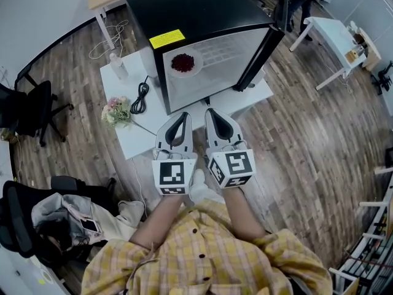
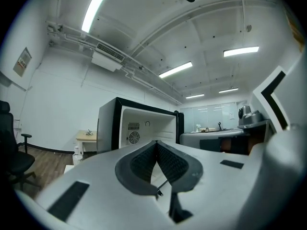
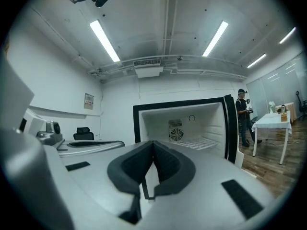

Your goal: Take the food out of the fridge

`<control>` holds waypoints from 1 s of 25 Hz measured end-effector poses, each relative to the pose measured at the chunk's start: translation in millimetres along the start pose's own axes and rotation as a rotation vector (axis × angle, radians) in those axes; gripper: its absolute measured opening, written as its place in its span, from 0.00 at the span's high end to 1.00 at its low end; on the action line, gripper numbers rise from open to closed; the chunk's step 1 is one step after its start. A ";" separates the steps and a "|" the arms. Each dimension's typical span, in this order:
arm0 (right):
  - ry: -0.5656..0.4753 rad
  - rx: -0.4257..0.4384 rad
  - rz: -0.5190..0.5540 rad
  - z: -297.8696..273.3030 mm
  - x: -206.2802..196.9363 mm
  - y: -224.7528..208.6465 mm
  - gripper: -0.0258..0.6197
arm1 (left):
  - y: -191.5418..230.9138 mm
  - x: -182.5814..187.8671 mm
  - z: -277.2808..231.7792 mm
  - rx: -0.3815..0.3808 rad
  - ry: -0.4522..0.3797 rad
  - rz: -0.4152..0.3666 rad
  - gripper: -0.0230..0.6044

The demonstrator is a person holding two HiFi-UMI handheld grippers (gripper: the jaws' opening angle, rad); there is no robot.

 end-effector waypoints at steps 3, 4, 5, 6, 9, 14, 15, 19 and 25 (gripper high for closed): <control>0.010 0.008 0.000 -14.7 -5.1 -9.5 0.95 | 2.8 -5.3 -14.5 0.014 0.006 -0.008 0.95; 0.015 0.012 0.000 -20.3 -8.1 -12.3 0.95 | 4.4 -7.4 -19.5 0.019 0.009 -0.010 0.95; 0.022 0.017 -0.004 -26.2 -11.3 -15.4 0.95 | 6.0 -9.3 -24.6 0.023 0.011 -0.012 0.95; 0.029 0.021 -0.012 -32.0 -14.2 -19.0 0.95 | 7.3 -10.7 -29.7 0.027 0.013 -0.012 0.95; 0.049 0.030 -0.050 -47.5 -20.0 -32.1 0.95 | 9.9 -13.4 -44.3 0.043 0.018 -0.017 0.95; 0.067 0.049 -0.097 -71.8 -26.8 -47.8 0.95 | 13.7 -21.9 -65.7 0.065 0.033 -0.028 0.95; 0.069 0.051 -0.106 -76.6 -29.1 -50.7 0.95 | 14.3 -23.7 -69.4 0.068 0.035 -0.030 0.95; 0.095 0.083 -0.231 -95.1 -41.6 -58.7 0.88 | 18.8 -28.1 -79.0 0.087 0.050 -0.037 0.95; 0.058 0.123 -0.718 -124.7 -55.4 -81.1 0.80 | 29.4 -37.7 -90.7 0.123 0.084 -0.035 0.95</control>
Point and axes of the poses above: the fingertips, and each gripper's own axes: z backward along the fingers, y to its left, x out of its top, the point moved 2 cm from there along z, backward along the fingers, and after that the axes turned 7 degrees about -y, right-handed, at the moved point
